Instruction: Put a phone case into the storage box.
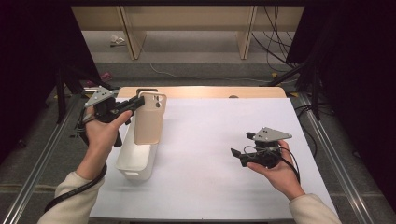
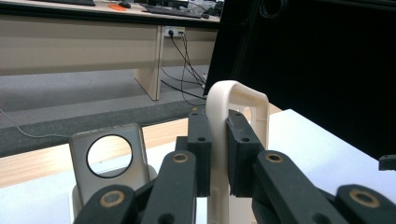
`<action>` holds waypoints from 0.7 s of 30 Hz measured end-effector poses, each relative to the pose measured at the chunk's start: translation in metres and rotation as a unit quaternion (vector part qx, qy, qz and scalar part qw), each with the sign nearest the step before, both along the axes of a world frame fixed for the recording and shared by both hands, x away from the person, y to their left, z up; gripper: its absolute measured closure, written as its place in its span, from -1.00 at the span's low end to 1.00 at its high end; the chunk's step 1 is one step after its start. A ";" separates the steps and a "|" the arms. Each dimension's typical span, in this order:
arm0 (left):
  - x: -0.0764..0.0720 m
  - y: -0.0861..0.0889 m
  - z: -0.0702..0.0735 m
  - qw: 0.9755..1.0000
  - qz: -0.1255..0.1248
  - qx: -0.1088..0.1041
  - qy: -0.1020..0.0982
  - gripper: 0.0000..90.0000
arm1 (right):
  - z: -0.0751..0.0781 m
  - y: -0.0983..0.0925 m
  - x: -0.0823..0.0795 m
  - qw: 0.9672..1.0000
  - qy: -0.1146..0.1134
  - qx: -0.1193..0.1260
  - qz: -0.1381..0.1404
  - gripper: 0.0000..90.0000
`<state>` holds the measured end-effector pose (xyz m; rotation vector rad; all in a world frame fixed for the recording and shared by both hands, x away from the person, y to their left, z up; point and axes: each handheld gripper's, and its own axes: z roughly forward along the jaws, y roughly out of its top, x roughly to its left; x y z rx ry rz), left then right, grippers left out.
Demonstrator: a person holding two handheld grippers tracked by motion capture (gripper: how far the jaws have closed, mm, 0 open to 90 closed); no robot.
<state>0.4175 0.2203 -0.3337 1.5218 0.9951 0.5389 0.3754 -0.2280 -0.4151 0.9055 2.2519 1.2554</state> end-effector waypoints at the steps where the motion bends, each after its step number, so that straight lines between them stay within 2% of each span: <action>1: 0.000 0.001 0.000 1.000 0.001 0.000 0.000 0.81 | 0.000 -0.001 0.000 1.000 0.000 0.000 -0.002 -0.63; 21: 0.004 0.013 0.000 1.000 0.015 -0.002 -0.006 0.81 | 0.001 -0.009 -0.002 1.000 0.000 0.004 -0.011 -0.64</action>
